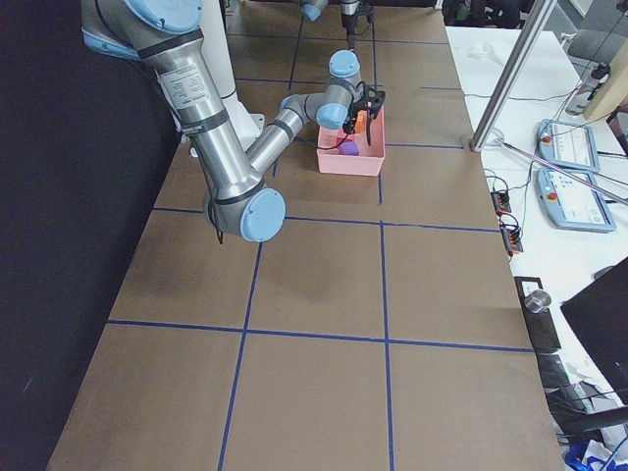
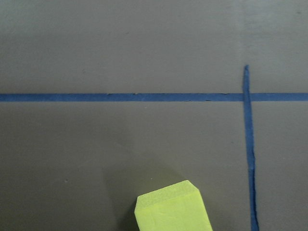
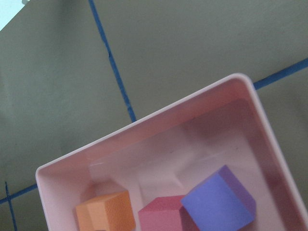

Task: Place blocks into pink bin with both arms
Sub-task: 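Grasp the yellow-green cube with the left gripper while the right gripper withdraws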

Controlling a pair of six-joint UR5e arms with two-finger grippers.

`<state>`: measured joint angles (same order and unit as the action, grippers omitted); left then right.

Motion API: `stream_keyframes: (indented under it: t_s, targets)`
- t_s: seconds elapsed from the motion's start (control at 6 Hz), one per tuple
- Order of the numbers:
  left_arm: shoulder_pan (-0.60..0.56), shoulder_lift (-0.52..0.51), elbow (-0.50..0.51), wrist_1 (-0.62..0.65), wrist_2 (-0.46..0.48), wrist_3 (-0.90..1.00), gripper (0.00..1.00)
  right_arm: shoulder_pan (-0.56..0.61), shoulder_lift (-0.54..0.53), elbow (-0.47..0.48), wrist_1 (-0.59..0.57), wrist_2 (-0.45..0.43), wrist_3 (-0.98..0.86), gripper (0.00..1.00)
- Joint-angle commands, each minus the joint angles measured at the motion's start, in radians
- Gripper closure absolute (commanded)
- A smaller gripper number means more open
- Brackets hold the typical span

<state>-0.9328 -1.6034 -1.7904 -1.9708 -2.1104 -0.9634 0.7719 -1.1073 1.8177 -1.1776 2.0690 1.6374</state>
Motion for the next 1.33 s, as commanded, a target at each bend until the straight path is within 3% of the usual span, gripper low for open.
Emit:
stream_keyframes:
  t_s: [0.0,0.67,1.17]
  targets:
    - [0.006,-0.009,0.037,-0.01,-0.013,-0.073,0.0,0.102,-0.129,0.003,0.009,0.091,-0.123,0.0]
    - [0.045,-0.03,0.058,-0.014,-0.013,-0.156,0.0,0.098,-0.137,-0.002,0.01,0.079,-0.134,0.0]
    - [0.081,-0.107,0.146,-0.014,-0.005,-0.167,0.0,0.098,-0.141,0.0,0.01,0.079,-0.134,0.0]
